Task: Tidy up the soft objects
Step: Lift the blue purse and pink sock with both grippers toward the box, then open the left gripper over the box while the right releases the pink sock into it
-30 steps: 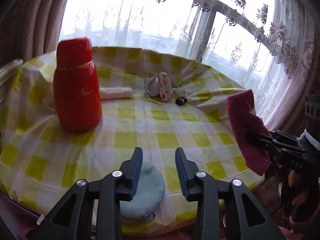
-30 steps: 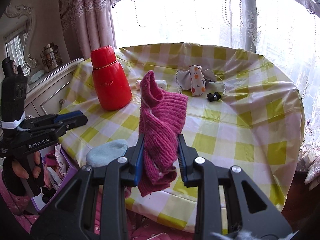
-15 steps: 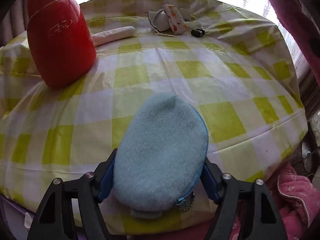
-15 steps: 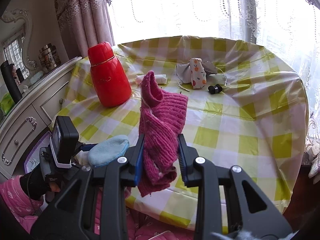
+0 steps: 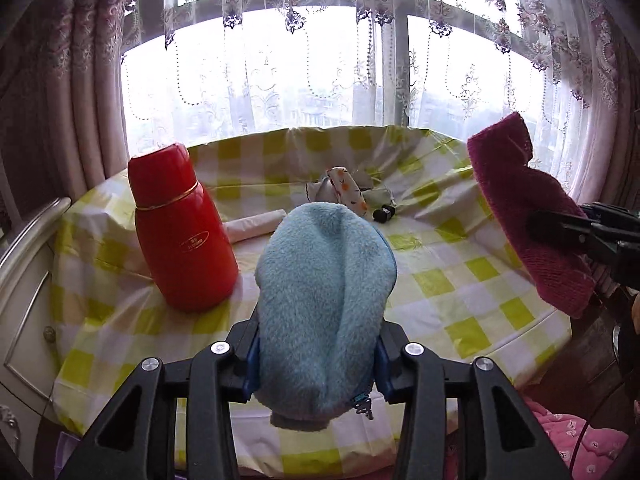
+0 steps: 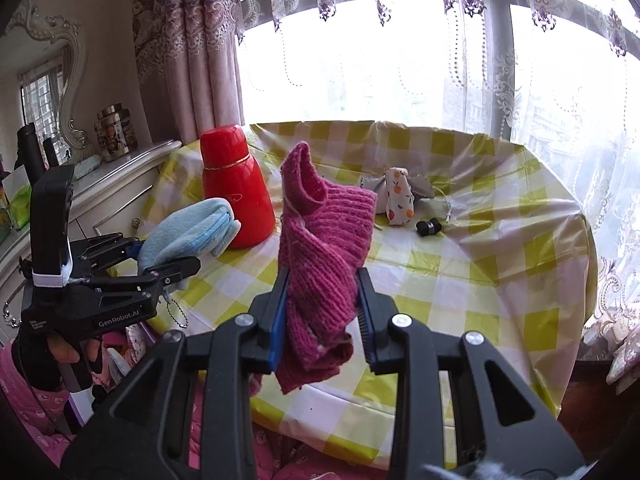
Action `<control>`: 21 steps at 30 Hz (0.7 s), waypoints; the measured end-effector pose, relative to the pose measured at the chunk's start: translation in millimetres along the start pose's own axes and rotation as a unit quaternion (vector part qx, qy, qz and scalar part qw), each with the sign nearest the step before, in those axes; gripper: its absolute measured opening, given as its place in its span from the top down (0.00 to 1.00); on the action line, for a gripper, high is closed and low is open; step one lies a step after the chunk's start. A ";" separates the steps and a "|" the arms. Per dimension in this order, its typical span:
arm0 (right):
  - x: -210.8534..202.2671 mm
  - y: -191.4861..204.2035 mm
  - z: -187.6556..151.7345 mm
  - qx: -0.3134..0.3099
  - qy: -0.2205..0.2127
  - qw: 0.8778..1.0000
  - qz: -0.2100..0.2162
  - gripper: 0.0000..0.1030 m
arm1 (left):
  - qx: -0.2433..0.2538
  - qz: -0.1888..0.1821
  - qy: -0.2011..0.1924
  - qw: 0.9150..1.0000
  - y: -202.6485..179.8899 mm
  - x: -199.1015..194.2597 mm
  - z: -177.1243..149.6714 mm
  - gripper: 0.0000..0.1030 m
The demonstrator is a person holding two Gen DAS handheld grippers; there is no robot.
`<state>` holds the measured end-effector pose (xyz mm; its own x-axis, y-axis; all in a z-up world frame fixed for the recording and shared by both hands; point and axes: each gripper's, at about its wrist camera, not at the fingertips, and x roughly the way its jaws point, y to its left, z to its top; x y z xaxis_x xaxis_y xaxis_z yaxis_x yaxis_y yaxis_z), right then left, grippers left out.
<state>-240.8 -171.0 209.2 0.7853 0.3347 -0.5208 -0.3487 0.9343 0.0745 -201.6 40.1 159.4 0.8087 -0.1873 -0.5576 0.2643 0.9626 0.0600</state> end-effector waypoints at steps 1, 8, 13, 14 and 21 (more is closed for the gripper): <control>-4.0 3.4 2.6 -0.005 -0.006 1.000 0.001 0.65 | 0.001 0.001 -0.004 1.000 0.2 -4.0 0.9 0.56; -14.3 29.3 14.1 -0.043 -0.024 0.999 0.012 0.65 | 0.001 0.015 -0.025 1.000 9.9 -27.9 3.2 0.56; -10.5 53.5 19.7 -0.070 -0.026 0.997 0.030 0.65 | -0.002 0.034 -0.036 0.999 25.5 -44.8 -0.7 0.55; -9.2 58.5 20.8 -0.076 -0.026 0.996 0.034 0.65 | -0.003 0.038 -0.037 0.999 28.4 -47.9 -3.2 0.55; 3.4 104.2 24.4 -0.129 -0.024 0.989 0.074 0.65 | -0.027 0.074 -0.049 0.996 58.1 -71.7 -26.4 0.55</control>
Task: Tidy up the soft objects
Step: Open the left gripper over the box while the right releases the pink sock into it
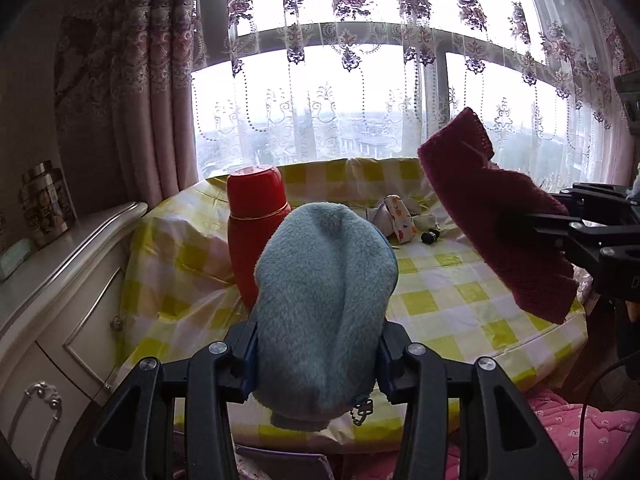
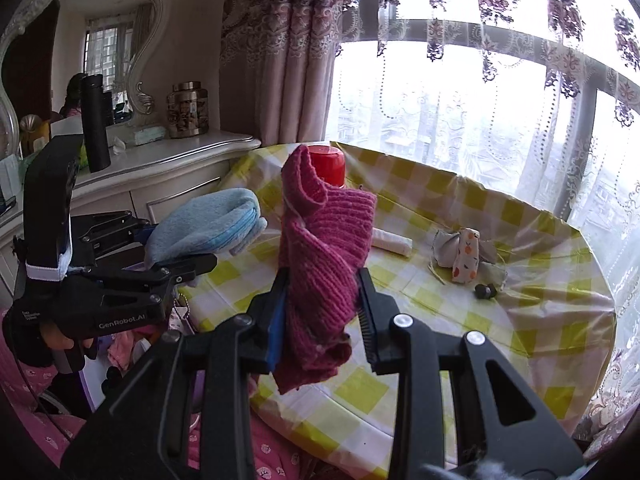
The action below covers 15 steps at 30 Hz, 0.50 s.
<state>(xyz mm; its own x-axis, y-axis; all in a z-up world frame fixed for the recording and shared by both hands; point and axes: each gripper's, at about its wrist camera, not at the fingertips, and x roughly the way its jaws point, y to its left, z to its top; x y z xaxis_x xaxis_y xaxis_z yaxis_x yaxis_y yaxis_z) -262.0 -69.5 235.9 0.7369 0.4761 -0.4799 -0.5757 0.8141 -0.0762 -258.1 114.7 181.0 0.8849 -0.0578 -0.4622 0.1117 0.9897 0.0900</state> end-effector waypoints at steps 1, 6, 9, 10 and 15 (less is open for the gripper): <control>3.8 8.0 1.4 -0.010 0.001 1.000 0.008 0.65 | -0.007 0.006 -0.002 1.000 5.6 -3.8 -3.9 0.55; 26.1 51.2 6.0 -0.053 0.006 0.997 0.057 0.66 | -0.056 0.041 -0.001 0.998 42.3 -20.5 -28.9 0.55; 42.3 78.9 5.6 -0.071 0.023 0.992 0.099 0.66 | -0.093 0.062 0.010 0.994 65.0 -28.9 -50.4 0.54; 48.0 89.8 5.4 -0.079 0.030 0.990 0.113 0.66 | -0.107 0.069 0.013 0.992 73.2 -31.8 -58.7 0.53; 80.3 147.0 0.1 -0.131 0.069 0.973 0.179 0.60 | -0.179 0.111 0.042 0.977 116.1 -53.5 -101.6 0.30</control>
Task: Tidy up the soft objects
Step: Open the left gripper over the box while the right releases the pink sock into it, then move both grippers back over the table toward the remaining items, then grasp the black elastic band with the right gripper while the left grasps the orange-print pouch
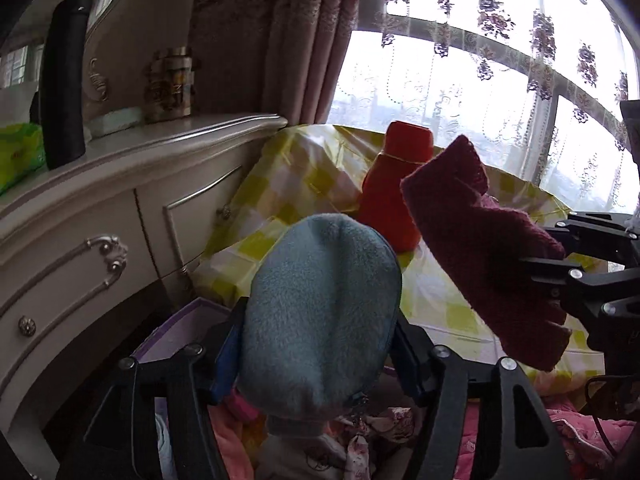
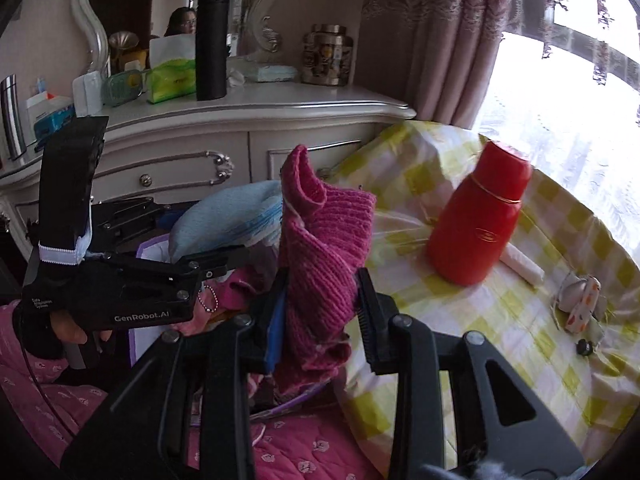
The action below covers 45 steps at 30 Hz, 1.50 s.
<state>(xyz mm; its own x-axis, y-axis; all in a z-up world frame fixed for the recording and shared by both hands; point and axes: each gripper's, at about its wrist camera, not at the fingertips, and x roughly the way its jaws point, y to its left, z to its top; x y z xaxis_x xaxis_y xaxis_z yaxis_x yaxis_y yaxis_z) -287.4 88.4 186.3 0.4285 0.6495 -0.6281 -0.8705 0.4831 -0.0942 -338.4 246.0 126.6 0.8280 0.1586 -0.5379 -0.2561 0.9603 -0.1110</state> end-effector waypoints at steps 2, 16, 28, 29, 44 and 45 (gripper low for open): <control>27.8 14.8 3.3 -0.013 0.033 0.998 0.045 0.38 | -0.021 0.033 0.013 0.999 21.3 -2.7 -9.7 0.19; 44.3 -53.1 -43.1 0.076 0.065 0.995 0.000 0.24 | -0.036 0.015 0.052 0.998 13.2 24.5 -7.2 0.17; -21.0 -331.5 -198.9 0.364 0.050 0.901 -0.231 0.24 | 0.117 -0.194 0.149 0.963 -217.7 189.6 17.3 0.17; -20.8 -354.4 -209.9 0.387 0.047 0.889 -0.241 0.24 | 0.114 -0.200 0.152 0.961 -233.0 205.7 18.9 0.17; 72.6 -505.0 -210.7 0.352 0.110 0.889 -0.272 0.24 | 0.093 -0.198 0.193 0.956 -297.4 295.4 28.2 0.17; 75.4 -510.1 -211.5 0.353 0.115 0.890 -0.264 0.24 | 0.091 -0.200 0.192 0.956 -301.1 300.4 32.8 0.17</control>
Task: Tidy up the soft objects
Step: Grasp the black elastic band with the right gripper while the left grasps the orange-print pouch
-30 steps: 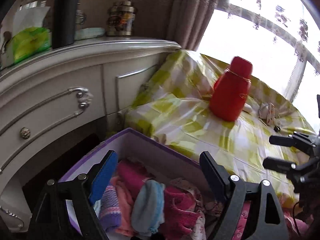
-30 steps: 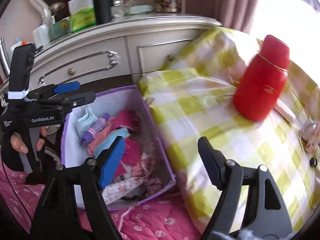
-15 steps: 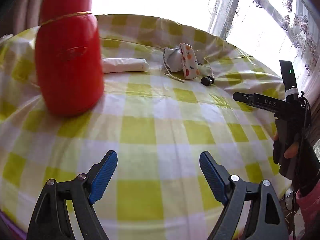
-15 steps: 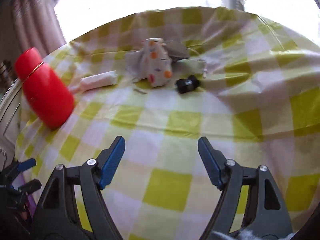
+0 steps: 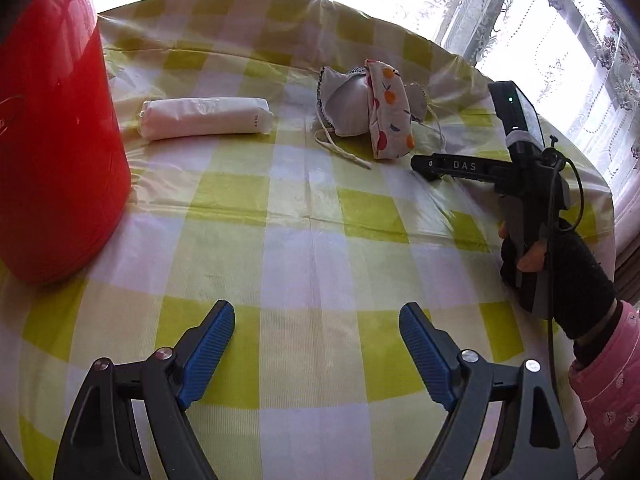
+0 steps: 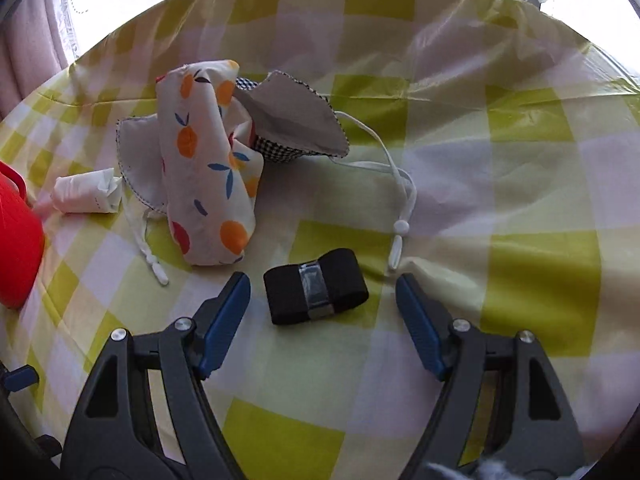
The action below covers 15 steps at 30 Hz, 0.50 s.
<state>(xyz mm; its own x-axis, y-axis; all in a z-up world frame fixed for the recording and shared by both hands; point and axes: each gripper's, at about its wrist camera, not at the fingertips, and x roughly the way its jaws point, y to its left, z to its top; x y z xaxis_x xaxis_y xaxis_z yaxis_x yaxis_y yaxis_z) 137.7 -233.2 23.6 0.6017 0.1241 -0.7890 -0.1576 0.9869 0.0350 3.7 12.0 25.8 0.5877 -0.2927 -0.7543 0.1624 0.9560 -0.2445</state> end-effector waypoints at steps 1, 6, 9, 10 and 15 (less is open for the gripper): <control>1.4 -1.0 2.1 -0.004 0.001 1.000 0.004 0.25 | -0.002 -0.003 -0.002 1.000 -1.8 4.4 7.7 0.17; -22.6 -8.7 -15.0 0.001 0.000 1.000 0.013 0.51 | -0.019 -0.027 -0.009 0.999 -21.5 44.8 60.9 0.17; -51.7 -21.4 -48.8 0.037 -0.003 0.999 0.025 0.51 | -0.025 -0.040 -0.019 0.999 -41.3 74.5 93.8 0.17; -61.9 -22.6 -61.5 0.045 -0.005 0.999 0.028 0.51 | -0.025 -0.037 -0.023 0.999 -49.0 84.8 105.3 0.17; -99.9 -22.7 -103.8 0.060 -0.011 0.998 0.034 0.51 | 0.008 0.016 -0.054 0.998 -91.6 127.9 148.5 0.17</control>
<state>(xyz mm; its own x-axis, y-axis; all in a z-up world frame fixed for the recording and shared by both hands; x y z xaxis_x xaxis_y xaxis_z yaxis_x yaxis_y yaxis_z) -0.1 -278.8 37.9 0.6098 0.1916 -0.7690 -0.1044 0.9813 0.1617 181.7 -109.8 42.2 0.6749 -0.2585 -0.6911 0.1547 0.9654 -0.2100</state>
